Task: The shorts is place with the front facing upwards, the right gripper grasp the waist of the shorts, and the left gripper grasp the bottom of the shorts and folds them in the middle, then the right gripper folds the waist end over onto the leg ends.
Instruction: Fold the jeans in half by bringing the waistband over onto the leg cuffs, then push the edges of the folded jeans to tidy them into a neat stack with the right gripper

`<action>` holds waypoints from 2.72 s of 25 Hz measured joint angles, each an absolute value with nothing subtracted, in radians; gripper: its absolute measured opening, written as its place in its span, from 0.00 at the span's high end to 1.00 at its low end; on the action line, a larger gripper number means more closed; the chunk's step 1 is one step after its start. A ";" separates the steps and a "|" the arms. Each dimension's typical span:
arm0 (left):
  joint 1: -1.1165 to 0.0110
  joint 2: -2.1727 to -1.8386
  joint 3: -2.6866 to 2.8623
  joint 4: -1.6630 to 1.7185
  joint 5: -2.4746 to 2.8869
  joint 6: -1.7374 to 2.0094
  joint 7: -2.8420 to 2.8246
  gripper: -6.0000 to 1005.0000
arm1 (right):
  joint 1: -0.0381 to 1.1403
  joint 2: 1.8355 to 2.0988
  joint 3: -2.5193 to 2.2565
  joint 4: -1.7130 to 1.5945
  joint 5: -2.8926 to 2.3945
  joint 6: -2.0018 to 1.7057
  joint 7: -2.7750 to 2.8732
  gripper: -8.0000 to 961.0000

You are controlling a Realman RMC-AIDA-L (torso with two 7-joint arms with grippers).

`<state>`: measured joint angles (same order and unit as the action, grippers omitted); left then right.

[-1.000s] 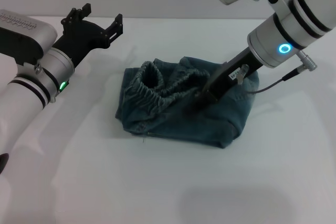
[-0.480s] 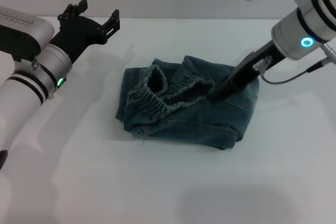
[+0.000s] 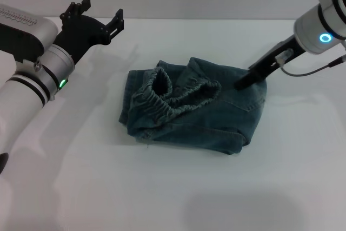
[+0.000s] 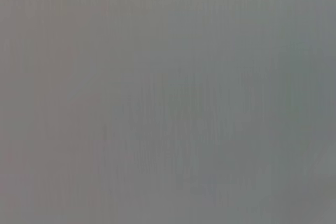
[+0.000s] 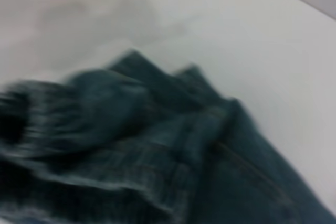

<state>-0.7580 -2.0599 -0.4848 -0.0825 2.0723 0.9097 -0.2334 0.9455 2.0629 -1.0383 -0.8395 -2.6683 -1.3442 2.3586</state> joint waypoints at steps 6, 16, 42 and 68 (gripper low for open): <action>-0.765 -2.060 -0.485 -0.080 2.072 0.910 -0.233 0.22 | 0.947 2.065 -1.047 -0.816 -2.694 -1.291 2.378 0.36; -0.770 -2.060 -0.514 -0.081 2.072 0.910 -0.207 0.22 | 0.985 2.071 -1.070 -0.749 -2.692 -1.238 2.378 0.35; -0.769 -2.058 -0.591 -0.080 2.072 0.921 -0.152 0.24 | 1.070 2.073 -1.168 -0.720 -2.459 -1.120 2.356 0.36; -0.759 -2.035 -0.651 -0.088 2.206 0.974 -0.266 0.25 | 0.629 2.071 -1.038 -1.014 -2.110 -0.717 2.191 0.35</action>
